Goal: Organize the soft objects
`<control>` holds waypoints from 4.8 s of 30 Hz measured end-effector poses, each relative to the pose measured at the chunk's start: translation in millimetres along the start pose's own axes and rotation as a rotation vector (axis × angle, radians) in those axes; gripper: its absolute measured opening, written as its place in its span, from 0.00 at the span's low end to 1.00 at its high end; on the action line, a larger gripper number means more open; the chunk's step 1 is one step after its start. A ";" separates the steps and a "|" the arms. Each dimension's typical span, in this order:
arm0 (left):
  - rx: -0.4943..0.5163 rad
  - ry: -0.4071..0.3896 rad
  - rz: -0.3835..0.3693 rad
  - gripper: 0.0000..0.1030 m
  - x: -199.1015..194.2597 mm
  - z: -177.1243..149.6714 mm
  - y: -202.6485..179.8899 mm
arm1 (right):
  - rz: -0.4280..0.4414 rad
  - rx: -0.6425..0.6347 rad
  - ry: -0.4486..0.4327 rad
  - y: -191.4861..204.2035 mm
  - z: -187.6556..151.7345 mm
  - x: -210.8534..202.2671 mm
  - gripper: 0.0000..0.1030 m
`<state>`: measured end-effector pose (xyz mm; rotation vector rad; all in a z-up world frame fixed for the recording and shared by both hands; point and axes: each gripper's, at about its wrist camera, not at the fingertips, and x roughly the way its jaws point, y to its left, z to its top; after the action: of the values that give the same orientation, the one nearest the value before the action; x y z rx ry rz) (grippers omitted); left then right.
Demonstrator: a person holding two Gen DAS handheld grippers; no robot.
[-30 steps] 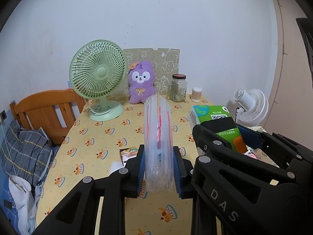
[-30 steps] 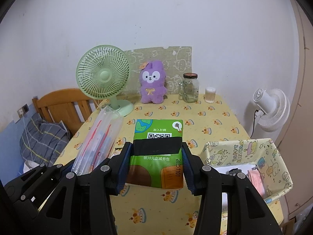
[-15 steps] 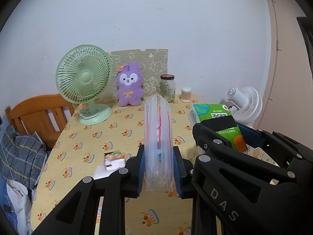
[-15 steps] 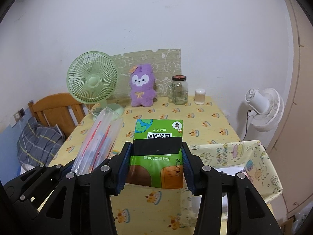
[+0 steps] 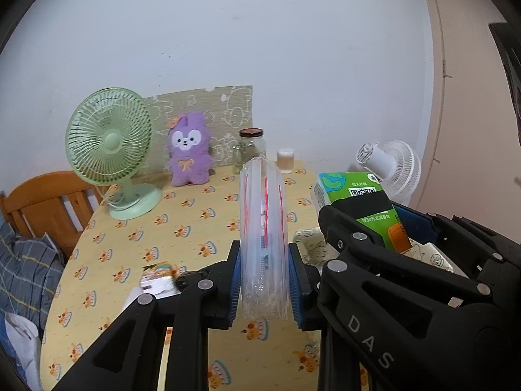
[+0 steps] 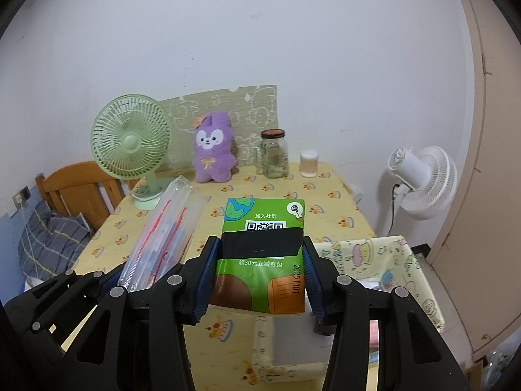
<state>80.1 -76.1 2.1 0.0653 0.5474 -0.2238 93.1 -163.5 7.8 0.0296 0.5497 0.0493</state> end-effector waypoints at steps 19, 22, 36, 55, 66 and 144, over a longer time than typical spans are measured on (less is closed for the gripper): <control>0.065 0.034 -0.080 0.25 28.4 2.3 -49.5 | -0.076 0.067 0.013 -56.7 -10.7 6.8 0.50; 0.073 0.043 -0.089 0.25 33.3 1.8 -55.9 | -0.086 0.076 0.019 -64.3 -12.5 9.1 0.50; 0.104 0.133 -0.155 0.25 61.9 -10.0 -85.2 | -0.134 0.134 0.090 -100.3 -32.0 27.4 0.50; 0.157 0.215 -0.124 0.76 89.7 -13.1 -87.7 | -0.098 0.184 0.164 -112.3 -42.2 59.1 0.53; 0.147 0.210 -0.129 0.77 90.0 -9.3 -83.8 | -0.071 0.213 0.154 -108.2 -37.3 62.4 0.83; -0.037 0.055 0.064 0.90 -5.1 -35.4 80.0 | -0.001 0.010 0.054 73.9 -23.3 18.0 0.89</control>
<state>76.1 7.0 -25.2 0.0531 0.6029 -0.1495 93.3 -88.4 -18.4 0.0377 0.6041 0.0462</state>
